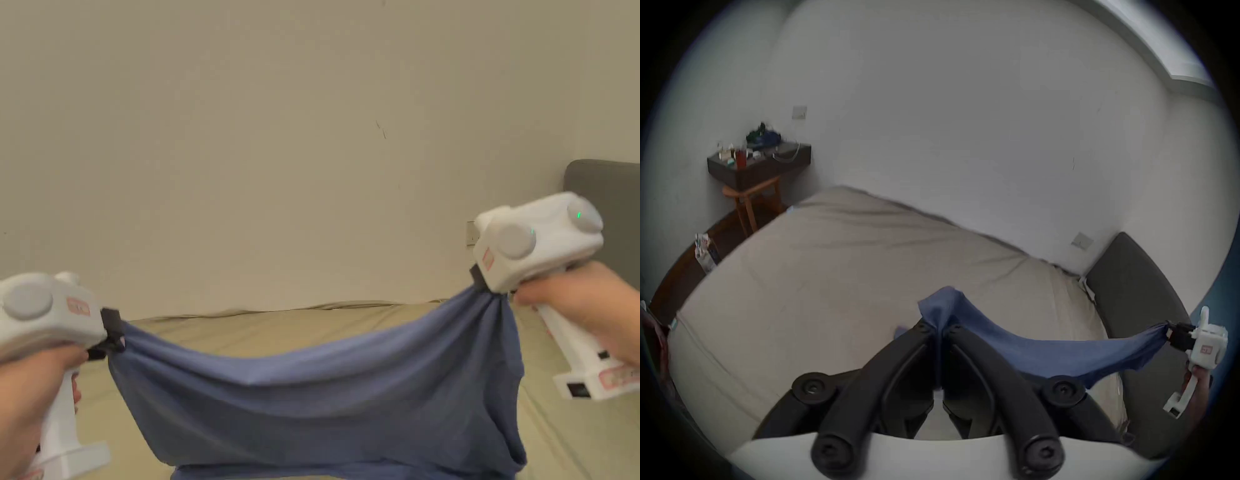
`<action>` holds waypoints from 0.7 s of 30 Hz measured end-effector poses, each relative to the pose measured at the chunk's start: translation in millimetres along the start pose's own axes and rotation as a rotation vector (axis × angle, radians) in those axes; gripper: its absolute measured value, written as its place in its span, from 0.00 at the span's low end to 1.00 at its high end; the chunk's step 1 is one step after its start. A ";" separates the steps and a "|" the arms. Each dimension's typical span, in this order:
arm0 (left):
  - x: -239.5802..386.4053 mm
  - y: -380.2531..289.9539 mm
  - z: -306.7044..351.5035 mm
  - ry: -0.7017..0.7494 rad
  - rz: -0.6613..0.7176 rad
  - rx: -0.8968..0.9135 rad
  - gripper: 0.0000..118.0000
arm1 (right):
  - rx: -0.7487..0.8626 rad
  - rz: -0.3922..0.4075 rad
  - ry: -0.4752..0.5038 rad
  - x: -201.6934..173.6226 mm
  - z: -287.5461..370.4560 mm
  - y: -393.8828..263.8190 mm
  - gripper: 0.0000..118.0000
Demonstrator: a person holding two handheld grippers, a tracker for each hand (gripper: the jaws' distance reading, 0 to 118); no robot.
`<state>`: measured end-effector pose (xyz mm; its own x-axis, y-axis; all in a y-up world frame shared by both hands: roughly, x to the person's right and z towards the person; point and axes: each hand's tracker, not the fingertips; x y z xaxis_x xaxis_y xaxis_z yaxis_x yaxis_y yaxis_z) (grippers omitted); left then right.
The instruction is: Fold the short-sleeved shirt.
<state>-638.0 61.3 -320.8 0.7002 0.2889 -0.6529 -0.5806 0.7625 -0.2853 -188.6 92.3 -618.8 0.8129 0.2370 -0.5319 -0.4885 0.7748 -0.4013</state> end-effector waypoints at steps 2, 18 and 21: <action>-7.5 -28.7 -14.5 -0.017 0.019 -0.049 0.01 | -0.035 0.001 0.028 -8.8 -10.8 -35.0 0.06; -118.7 -211.7 39.7 -0.059 0.108 -0.164 0.01 | 0.009 -0.087 0.111 -12.7 51.1 -297.7 0.06; -133.4 -227.4 73.7 -0.101 0.142 -0.133 0.01 | 0.037 -0.115 0.148 -2.6 83.8 -327.7 0.06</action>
<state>-568.7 -107.9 -117.2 0.6414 0.4494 -0.6218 -0.7214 0.6291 -0.2895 -4.0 -113.1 -423.4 0.8063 0.0588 -0.5886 -0.3805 0.8135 -0.4399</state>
